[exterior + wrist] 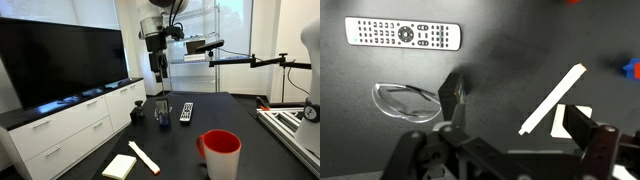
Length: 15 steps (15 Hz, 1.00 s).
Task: Put the black object into the mug
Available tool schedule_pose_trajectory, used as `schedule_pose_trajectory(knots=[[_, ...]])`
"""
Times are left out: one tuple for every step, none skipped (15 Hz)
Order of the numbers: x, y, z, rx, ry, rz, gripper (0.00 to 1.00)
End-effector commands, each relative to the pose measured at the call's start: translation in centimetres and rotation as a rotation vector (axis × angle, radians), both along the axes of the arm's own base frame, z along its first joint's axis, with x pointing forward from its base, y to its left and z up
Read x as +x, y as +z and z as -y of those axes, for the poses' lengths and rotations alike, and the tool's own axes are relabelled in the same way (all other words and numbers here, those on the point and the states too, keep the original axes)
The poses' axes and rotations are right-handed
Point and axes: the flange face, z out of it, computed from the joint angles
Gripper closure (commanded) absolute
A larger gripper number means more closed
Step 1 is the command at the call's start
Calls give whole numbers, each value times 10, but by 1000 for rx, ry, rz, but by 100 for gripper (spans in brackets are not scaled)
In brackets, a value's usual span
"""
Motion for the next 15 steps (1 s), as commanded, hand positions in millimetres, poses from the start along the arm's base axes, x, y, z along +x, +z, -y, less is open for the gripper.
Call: schedule_pose_trajectory(knots=[[1,4,7,13,118,8,0],[0,1,10,4,147,2,0],[-2,-2,14,-10,169,-3,0],[-3,-4,19,-28,160,-5,0],[-3,-10,12,-6,116,-21,0],[-4,-13,14,-7,115,-27,0],[-4,-16,14,-5,114,-34,0],[-4,-19,13,-5,116,-38,0],[-6,-16,9,4,154,-25,0],[-6,-15,4,-1,190,-7,0],[-6,-14,0,-35,260,11,0],[-5,-15,-3,-64,300,15,0],[-3,-16,-6,-83,339,28,0],[-1,-18,-9,-109,378,36,0],[0,-20,-10,-130,414,48,0]])
